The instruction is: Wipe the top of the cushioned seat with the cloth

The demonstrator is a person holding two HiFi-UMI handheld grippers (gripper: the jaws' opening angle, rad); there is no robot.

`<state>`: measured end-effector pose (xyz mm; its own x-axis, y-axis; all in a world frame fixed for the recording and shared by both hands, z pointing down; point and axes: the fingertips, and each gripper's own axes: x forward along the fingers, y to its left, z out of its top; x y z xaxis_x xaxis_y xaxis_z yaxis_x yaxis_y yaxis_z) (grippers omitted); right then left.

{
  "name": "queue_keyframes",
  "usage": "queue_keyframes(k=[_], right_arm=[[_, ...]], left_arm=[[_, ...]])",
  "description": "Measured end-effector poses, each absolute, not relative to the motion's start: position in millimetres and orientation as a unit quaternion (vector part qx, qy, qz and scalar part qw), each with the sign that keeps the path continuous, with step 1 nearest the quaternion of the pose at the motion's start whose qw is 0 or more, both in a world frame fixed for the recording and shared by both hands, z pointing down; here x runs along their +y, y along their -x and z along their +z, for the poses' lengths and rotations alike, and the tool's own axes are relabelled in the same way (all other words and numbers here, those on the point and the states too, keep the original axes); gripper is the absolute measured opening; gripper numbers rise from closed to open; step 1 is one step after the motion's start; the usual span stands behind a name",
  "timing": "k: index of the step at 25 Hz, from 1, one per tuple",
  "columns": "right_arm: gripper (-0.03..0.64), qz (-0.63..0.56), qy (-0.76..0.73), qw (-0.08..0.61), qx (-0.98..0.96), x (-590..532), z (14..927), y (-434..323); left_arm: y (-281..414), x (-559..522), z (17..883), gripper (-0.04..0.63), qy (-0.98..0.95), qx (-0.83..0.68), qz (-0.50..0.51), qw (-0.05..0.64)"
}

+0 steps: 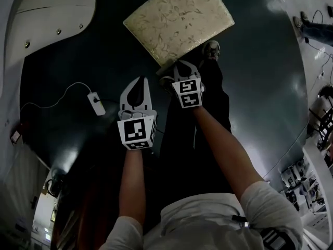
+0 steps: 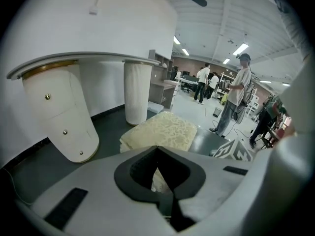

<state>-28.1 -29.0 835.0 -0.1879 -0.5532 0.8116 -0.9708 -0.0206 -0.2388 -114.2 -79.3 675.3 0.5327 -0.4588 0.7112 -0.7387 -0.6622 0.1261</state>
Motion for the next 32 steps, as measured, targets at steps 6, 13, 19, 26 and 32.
queue_keyframes(k=[6,13,19,26,32], right_arm=[[0.017,0.428,-0.592,0.237,-0.641,-29.3,847.4,21.8],[0.017,0.444,-0.589,0.235,-0.633,-29.6,844.8,6.8],[0.017,0.446,-0.615,0.218,-0.612,-36.8,829.6,-25.5],[0.017,0.447,-0.667,0.191,-0.564,-47.8,818.3,-77.6],[0.017,0.45,-0.689,0.181,-0.539,-53.6,819.5,-108.5]], left_arm=[[101.0,-91.9,682.6,0.014,-0.844,-0.361,0.333,0.214],[76.3,-100.0,682.7,0.014,-0.845,-0.352,0.344,0.211],[45.3,-111.7,681.7,0.014,-0.847,-0.343,0.345,0.213],[12.0,-122.5,678.7,0.014,-0.852,-0.33,0.347,0.211],[-8.8,-132.8,683.2,0.014,-0.856,-0.32,0.347,0.21]])
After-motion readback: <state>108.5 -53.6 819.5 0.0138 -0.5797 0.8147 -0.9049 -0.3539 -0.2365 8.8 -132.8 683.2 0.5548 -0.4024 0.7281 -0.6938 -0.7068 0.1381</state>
